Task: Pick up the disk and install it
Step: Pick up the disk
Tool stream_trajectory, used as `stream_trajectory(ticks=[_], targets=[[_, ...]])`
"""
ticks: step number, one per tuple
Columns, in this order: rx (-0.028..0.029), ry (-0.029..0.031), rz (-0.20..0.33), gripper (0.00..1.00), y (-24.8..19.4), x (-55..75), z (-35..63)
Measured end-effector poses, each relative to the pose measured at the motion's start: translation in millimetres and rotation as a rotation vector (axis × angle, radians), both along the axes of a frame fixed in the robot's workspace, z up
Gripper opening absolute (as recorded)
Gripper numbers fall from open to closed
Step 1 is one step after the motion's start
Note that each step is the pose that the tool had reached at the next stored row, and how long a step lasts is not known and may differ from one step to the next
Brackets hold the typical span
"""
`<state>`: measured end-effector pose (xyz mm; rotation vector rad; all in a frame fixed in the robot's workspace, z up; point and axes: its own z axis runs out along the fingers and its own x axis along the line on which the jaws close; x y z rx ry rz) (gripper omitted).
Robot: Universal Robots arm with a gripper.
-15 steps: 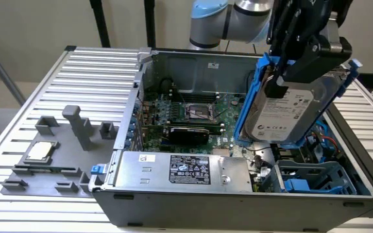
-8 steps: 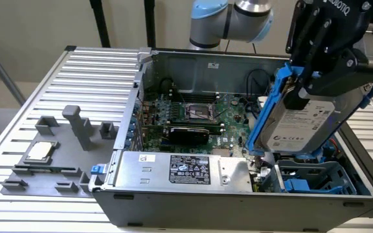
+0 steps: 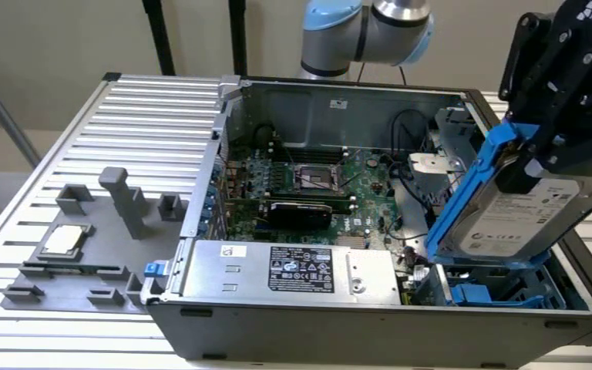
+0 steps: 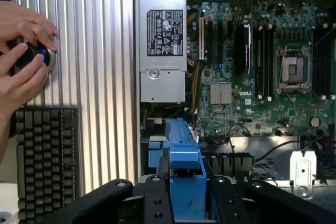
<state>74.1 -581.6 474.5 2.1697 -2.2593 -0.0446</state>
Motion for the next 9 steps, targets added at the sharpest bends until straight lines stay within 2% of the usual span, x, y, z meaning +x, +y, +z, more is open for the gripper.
stream_trajectory(ticks=[6, 9], targets=[[0.0001, 0.0, 0.0, 0.0, -1.8, 27.4, -3.1], [0.0, 0.0, 0.0, 0.0, -1.7, 30.3, -3.7]])
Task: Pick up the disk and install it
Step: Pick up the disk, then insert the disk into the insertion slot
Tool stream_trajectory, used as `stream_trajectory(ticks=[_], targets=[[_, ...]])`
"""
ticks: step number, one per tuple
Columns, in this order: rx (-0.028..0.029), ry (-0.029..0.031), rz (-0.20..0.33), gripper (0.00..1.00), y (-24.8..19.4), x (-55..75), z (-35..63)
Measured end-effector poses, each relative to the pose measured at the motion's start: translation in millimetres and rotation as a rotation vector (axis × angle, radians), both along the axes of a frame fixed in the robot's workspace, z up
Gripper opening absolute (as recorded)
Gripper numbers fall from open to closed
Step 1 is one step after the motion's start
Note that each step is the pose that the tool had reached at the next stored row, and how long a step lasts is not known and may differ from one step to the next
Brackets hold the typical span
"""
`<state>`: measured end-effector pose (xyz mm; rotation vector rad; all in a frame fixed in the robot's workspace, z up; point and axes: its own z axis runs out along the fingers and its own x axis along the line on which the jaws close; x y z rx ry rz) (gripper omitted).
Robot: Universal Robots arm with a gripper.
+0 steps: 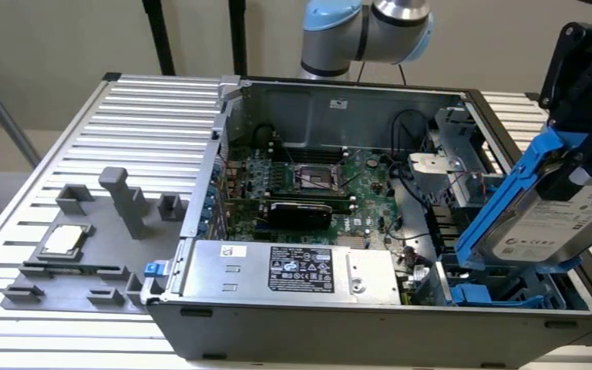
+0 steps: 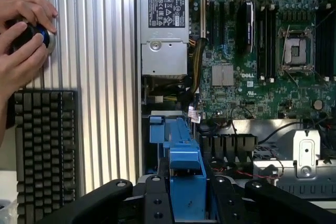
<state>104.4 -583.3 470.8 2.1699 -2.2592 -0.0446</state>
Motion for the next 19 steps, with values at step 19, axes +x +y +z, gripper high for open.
stream_trajectory(ticks=[19], targets=[[0.0, 0.0, 0.004, 0.0, 0.1, 0.0, -10.8]])
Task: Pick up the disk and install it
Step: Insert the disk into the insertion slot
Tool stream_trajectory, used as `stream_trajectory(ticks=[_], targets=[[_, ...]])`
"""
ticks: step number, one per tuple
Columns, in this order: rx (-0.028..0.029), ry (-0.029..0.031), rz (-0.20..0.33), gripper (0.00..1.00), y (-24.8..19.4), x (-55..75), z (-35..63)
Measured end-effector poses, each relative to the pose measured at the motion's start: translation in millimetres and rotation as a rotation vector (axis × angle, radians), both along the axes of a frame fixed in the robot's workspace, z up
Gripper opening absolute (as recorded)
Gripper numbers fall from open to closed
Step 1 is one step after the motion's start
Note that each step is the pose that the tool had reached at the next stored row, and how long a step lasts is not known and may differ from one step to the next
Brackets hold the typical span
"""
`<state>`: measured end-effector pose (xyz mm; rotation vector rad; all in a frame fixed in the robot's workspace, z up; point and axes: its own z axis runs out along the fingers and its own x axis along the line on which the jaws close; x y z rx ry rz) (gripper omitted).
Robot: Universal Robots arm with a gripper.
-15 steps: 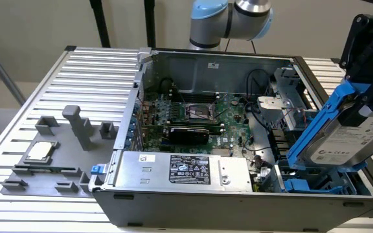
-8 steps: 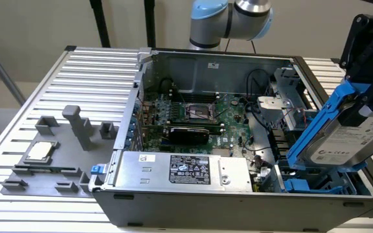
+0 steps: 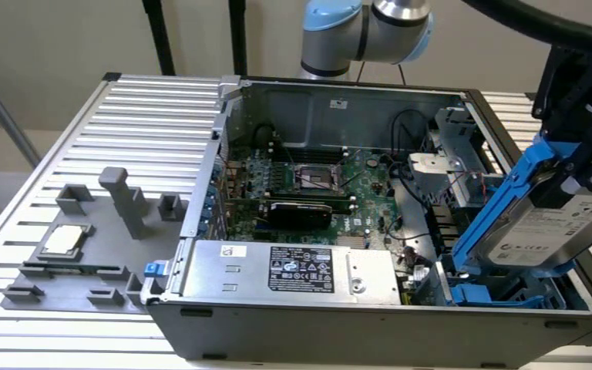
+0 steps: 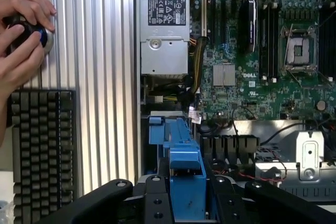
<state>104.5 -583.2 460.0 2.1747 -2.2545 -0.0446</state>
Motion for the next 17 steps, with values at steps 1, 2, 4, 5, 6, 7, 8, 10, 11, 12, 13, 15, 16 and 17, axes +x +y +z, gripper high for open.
stream_trajectory(ticks=[1, 2, 4, 5, 6, 7, 8, 10, 11, 12, 13, 15, 16, 17], targets=[[0.0, 0.0, 0.001, 0.0, 0.0, 0.0, -1.3], [-0.0001, 0.0, 0.001, 0.0, 0.0, 0.0, -2.6], [0.0001, 0.0, 0.003, 0.0, 0.0, 0.0, -5.5], [0.0001, 0.0, 0.004, 0.0, 0.0, 0.0, -6.8], [0.0001, 0.0, 0.005, 0.0, 0.0, 0.1, -8.1], [0.0001, 0.0, 0.007, 0.0, 0.0, 0.2, -9.5], [0.0001, 0.0, 0.008, 0.0, 0.1, 0.3, -10.7], [-0.0001, 0.0002, 0.011, 0.0, 0.2, 0.4, -13.1], [0.0, 0.0001, 0.013, 0.0, 0.3, 0.5, -14.2], [0.0, 0.0001, 0.015, 0.0, 0.3, 0.6, -15.3], [0.0, 0.0, 0.016, 0.0, 0.4, 0.8, -16.4], [0.0001, 0.0, 0.02, 0.0, 0.6, 1.2, -18.4], [0.0, 0.0, 0.021, 0.0, 0.7, 1.3, -19.4], [0.0001, 0.0, 0.023, 0.0, 0.8, 1.4, -20.5]])
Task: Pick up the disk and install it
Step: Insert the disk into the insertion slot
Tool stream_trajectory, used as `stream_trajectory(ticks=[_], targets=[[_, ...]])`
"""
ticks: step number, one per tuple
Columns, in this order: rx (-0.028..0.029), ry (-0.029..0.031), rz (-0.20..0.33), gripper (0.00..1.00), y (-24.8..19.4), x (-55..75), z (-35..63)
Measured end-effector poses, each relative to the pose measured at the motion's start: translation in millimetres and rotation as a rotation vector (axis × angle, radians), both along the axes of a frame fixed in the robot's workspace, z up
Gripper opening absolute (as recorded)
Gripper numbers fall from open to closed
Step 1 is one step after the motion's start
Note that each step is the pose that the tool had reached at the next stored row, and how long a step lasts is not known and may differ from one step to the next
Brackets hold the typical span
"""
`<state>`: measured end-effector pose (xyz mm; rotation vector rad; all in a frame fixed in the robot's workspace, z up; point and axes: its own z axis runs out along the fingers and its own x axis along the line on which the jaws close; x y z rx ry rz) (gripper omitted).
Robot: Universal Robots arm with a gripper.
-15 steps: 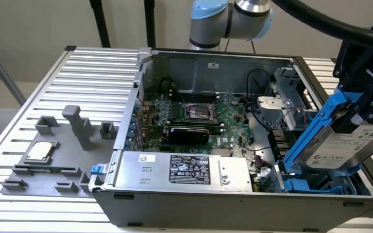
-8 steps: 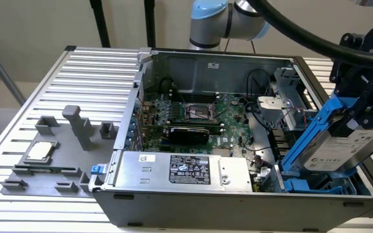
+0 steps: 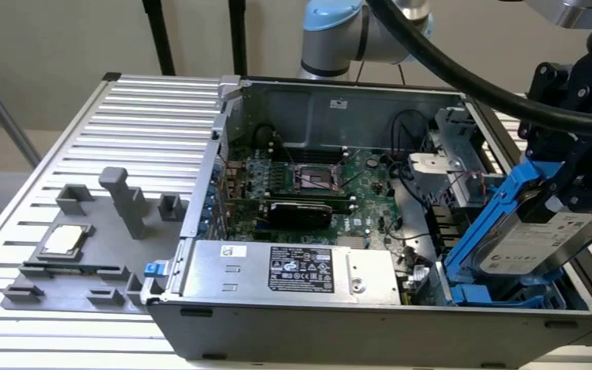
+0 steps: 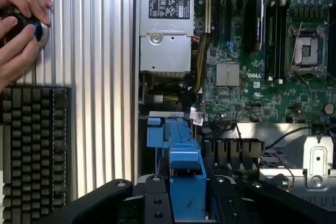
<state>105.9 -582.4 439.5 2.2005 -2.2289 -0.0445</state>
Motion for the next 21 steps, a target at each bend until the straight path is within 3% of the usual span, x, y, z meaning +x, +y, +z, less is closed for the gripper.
stream_trajectory(ticks=[21], targets=[[0.0012, 0.0, 0.037, 0.0, 2.1, 0.3, -34.7]])
